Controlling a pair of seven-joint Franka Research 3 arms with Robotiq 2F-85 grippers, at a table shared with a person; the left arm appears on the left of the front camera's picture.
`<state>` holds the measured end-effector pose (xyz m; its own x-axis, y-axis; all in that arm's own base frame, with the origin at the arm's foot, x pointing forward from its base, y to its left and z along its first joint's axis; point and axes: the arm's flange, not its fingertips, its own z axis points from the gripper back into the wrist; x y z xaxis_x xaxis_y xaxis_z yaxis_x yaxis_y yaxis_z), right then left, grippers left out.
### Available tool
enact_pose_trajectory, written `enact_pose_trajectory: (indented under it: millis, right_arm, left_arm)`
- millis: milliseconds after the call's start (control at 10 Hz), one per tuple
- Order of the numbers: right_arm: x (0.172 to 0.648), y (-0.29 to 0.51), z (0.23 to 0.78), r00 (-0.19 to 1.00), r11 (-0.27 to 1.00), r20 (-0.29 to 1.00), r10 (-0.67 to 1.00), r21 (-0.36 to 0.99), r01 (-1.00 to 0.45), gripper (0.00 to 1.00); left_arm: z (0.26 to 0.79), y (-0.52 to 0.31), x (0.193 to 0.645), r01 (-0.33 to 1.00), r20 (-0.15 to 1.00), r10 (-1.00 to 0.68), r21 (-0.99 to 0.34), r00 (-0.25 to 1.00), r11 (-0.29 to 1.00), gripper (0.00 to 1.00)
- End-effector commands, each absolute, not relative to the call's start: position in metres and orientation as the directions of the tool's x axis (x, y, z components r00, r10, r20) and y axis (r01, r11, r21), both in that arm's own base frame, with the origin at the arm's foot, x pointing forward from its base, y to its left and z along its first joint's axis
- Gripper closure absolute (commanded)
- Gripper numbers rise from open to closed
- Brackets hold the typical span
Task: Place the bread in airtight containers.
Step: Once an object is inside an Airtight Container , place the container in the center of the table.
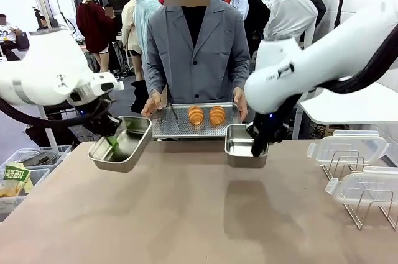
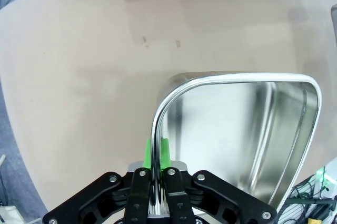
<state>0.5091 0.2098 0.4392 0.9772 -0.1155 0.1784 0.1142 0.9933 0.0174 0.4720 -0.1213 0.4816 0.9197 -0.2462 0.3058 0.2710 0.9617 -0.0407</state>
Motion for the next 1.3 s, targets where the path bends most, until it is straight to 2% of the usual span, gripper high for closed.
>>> enact_pose_trajectory:
  millis: [0,100,200,1200]
  right_arm:
    - [0.522,0.210,0.473,0.985,0.993,0.129,-0.114,0.013,0.114,1.00]
    - [0.524,0.211,0.483,0.992,0.996,0.092,-0.090,0.012,0.090,1.00]
    - [0.512,0.208,0.463,0.979,0.993,0.165,-0.118,0.013,0.117,1.00]
    - [0.512,0.208,0.463,0.979,0.993,0.165,-0.118,0.013,0.117,1.00]
  left_arm:
    - [0.492,-0.119,0.470,0.225,0.283,-0.192,-0.086,0.940,0.971,1.00]
    - [0.498,-0.121,0.471,0.198,0.273,-0.155,-0.137,0.949,0.971,1.00]
    - [0.491,-0.118,0.468,0.260,0.300,-0.233,-0.053,0.925,0.964,1.00]
    - [0.491,-0.118,0.468,0.260,0.300,-0.233,-0.053,0.925,0.964,1.00]
